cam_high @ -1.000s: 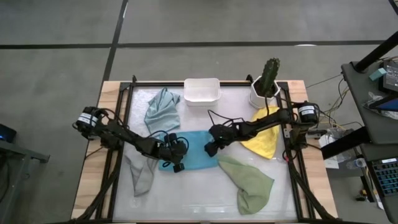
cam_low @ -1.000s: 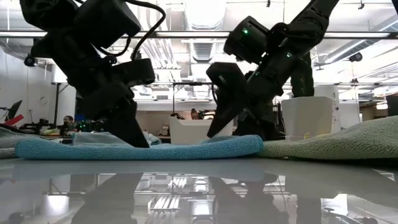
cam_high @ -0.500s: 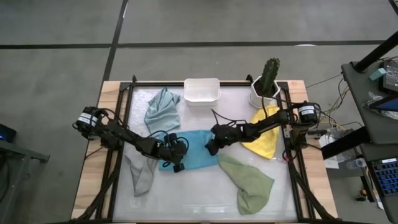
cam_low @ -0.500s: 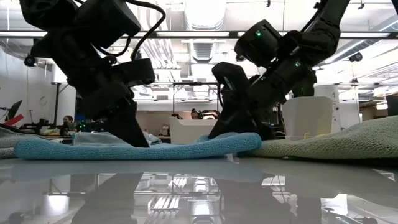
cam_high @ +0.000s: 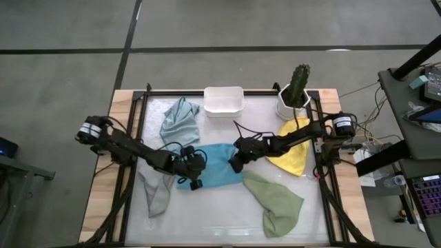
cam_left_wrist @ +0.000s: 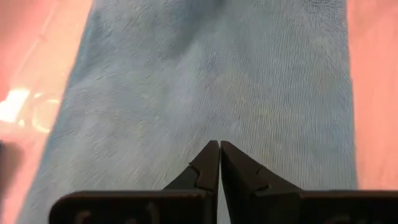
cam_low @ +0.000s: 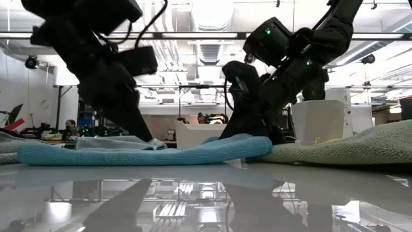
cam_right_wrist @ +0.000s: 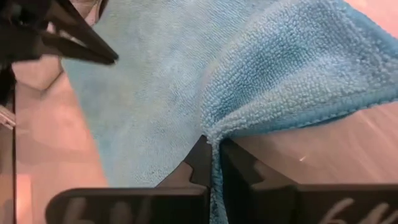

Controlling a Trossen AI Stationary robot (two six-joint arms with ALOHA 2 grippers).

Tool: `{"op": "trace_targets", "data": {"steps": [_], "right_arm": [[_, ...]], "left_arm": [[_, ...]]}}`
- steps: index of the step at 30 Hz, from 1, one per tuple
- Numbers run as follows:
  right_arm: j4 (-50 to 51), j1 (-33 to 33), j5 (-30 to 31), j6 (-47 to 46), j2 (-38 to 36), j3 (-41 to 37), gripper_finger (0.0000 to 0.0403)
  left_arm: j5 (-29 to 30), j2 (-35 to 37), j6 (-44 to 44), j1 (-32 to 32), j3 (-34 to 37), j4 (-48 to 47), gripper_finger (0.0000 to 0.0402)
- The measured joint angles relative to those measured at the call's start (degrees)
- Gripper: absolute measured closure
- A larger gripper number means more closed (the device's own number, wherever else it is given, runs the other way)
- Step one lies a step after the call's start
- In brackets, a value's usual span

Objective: Fold microfiber towels
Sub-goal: Fold the blue cloth

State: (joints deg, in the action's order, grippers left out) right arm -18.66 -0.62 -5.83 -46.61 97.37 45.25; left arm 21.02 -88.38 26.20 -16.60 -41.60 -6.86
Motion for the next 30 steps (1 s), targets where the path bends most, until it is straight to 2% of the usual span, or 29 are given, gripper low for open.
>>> {"op": "trace_targets", "data": {"steps": [9,13,21,26,30], "right_arm": [[14.92,-0.84,-0.17,3.96,-7.72,0.14,0.0394],[23.20,-2.12,-0.13,5.56,-11.58,0.75,0.0394],[37.52,-4.81,-0.08,6.95,-15.30,5.86,0.0394],[44.91,-5.01,-0.49,7.67,-13.02,11.86,0.0394],[45.47,-5.01,-4.85,7.91,-9.98,16.27,0.0392]], "left_arm": [[-0.95,11.38,1.56,-0.76,0.49,-17.26,0.0401],[-1.31,13.18,3.43,-0.87,1.89,-19.57,0.0401],[-2.51,11.25,3.43,-0.87,8.42,-4.84,0.0401],[-2.44,8.02,3.43,-0.74,9.76,0.29,0.0401],[-2.28,4.69,3.39,-0.74,9.60,2.16,0.0401]]}}
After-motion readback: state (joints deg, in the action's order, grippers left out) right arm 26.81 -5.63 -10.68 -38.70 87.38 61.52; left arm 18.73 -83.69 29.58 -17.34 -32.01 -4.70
